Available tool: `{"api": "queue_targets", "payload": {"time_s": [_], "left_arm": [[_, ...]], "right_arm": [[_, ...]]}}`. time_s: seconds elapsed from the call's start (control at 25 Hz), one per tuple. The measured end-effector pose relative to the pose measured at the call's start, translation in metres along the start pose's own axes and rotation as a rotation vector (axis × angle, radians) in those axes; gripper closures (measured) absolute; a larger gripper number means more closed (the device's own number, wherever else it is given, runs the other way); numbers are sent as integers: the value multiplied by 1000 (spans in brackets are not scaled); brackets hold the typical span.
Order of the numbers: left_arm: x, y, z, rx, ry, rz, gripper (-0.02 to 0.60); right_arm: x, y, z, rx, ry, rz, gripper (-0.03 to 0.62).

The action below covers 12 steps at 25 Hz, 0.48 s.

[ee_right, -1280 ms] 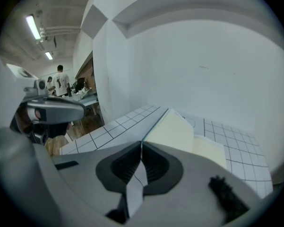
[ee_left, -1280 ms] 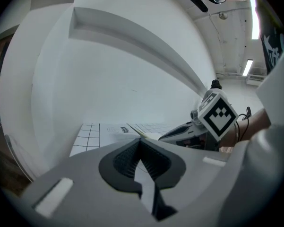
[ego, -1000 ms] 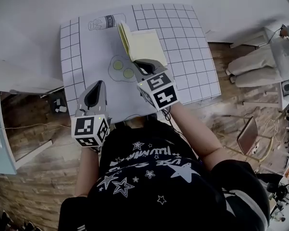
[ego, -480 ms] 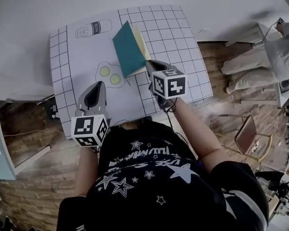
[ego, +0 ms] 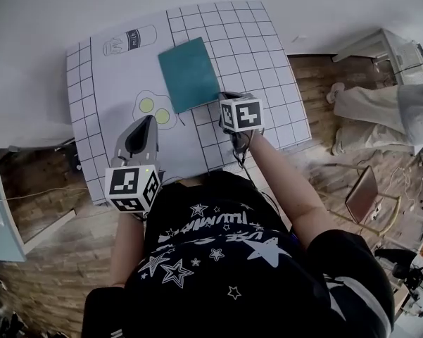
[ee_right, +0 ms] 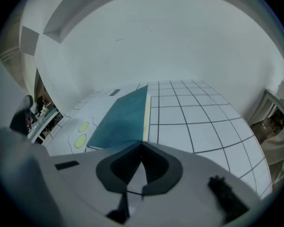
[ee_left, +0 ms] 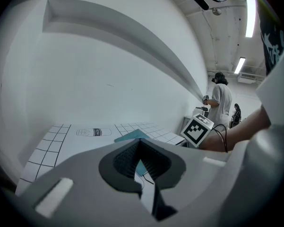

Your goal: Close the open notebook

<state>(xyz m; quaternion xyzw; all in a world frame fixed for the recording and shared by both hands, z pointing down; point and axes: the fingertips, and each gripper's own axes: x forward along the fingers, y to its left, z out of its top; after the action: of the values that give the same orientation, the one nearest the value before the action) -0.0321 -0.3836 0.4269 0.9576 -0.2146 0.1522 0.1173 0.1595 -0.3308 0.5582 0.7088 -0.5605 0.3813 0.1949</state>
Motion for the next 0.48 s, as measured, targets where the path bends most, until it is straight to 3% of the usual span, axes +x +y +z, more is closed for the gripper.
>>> {"api": "queue_targets", "payload": {"time_s": [0.2,0.36,0.48], "left_arm": [[5,1,-1,2,11,8,572],[6,7,2,-1,2,22,572],[6,14,6,-6,-5,39,572]], "right_arm": [[1,-5,0,15,26,-13,577],[-21,6,43,-71,-127,-18,578],[-24,28,74,-159,-220,31,579]]}}
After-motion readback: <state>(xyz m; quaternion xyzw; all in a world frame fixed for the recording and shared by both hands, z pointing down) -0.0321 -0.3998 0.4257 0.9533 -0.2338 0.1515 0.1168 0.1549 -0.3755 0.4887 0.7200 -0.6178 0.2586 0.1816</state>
